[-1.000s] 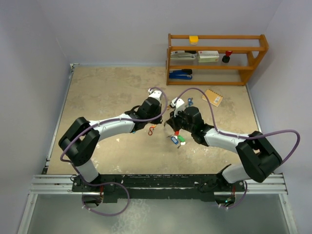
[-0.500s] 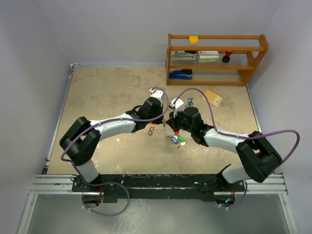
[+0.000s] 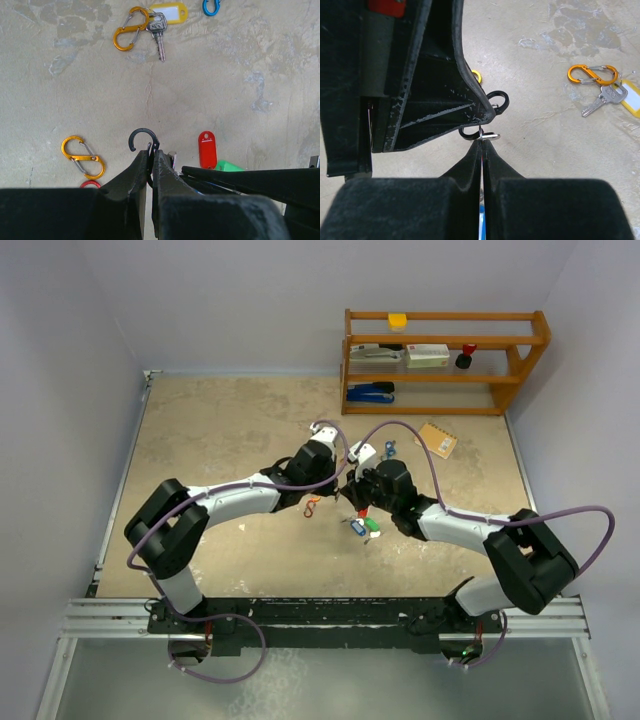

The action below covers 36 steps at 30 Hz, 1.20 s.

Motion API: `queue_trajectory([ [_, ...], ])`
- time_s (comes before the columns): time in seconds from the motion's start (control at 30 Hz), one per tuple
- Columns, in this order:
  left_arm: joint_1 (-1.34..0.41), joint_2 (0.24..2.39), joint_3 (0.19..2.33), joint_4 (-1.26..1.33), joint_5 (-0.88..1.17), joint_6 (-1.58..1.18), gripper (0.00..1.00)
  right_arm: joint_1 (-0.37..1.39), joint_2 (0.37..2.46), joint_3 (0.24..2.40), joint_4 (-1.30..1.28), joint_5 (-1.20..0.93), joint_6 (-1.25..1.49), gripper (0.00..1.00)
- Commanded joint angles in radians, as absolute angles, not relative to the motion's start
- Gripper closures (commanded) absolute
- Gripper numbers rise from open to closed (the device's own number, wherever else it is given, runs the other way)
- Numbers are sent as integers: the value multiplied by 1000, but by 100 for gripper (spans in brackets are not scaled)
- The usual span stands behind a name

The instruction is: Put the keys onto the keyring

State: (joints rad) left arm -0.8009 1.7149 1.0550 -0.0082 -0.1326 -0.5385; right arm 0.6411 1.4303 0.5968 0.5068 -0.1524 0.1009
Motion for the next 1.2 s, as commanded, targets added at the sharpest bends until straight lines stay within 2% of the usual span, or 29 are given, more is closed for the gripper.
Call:
queue_trajectory([
  [0.0,-807,1718,1094,40,-116,-535,100,646,1419,614,549,-172,82,100],
  [0.93,-807,1720,1115,39,-158,-542,100,659,1414,607,543,-187,75,100],
  [0.97,-807,1720,1116,35,-162,-543,98,660,1414,606,543,-184,75,100],
  [1.03,-807,1714,1115,32,-173,-547,78,660,1411,605,542,-180,74,100],
  [1.1,-807,1699,1106,36,-193,-555,62,660,1408,603,541,-177,74,100],
  [1.17,-807,1681,1097,39,-214,-560,55,660,1407,601,540,-172,74,100],
])
